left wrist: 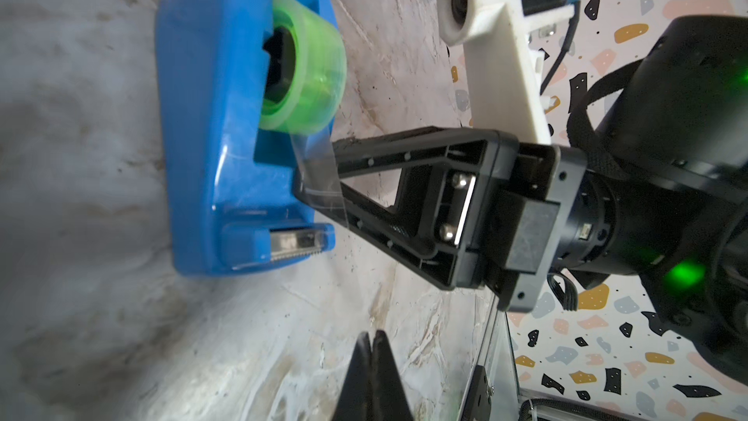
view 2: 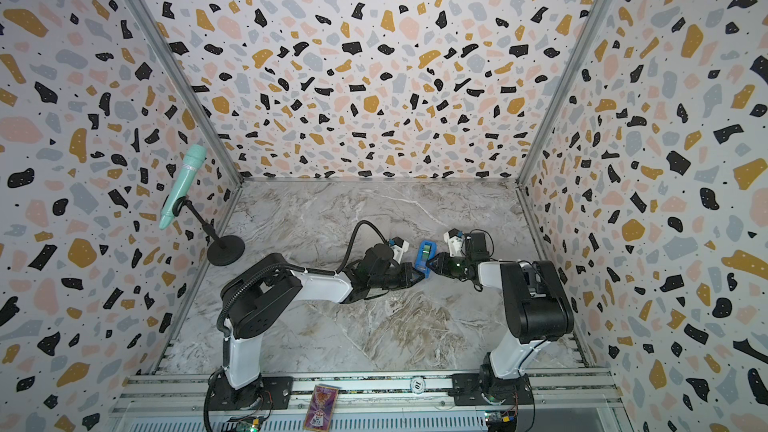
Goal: Wrap wine bottles in bubble wrap
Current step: Tear off the tape using the Tape Cutter.
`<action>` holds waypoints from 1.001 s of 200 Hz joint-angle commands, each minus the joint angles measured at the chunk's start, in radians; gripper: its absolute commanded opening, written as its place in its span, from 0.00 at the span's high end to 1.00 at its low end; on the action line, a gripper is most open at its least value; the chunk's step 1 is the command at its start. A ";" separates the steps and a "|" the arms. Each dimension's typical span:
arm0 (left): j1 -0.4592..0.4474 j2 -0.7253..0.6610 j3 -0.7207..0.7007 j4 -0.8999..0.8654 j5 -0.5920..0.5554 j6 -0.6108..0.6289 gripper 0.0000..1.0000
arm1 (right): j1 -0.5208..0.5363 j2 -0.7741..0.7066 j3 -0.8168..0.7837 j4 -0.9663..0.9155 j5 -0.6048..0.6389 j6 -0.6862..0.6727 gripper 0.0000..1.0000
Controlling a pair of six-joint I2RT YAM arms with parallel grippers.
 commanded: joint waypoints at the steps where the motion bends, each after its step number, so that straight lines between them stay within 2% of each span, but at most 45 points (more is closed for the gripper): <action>1: -0.030 -0.029 -0.037 0.054 0.020 -0.026 1.00 | -0.001 0.027 0.003 -0.036 0.180 0.008 0.67; 91: -0.039 0.004 -0.108 0.130 0.012 -0.072 1.00 | 0.003 -0.024 -0.010 -0.021 0.157 0.025 0.67; 137: -0.039 0.039 -0.112 0.158 0.022 -0.090 1.00 | -0.003 -0.165 -0.019 -0.048 0.168 0.045 0.56; 166: -0.041 0.046 -0.114 0.168 0.021 -0.095 1.00 | -0.005 -0.233 -0.020 -0.084 0.122 0.067 0.55; 200: -0.038 0.039 -0.121 0.174 0.007 -0.098 1.00 | 0.071 -0.307 -0.079 -0.085 0.063 0.147 0.56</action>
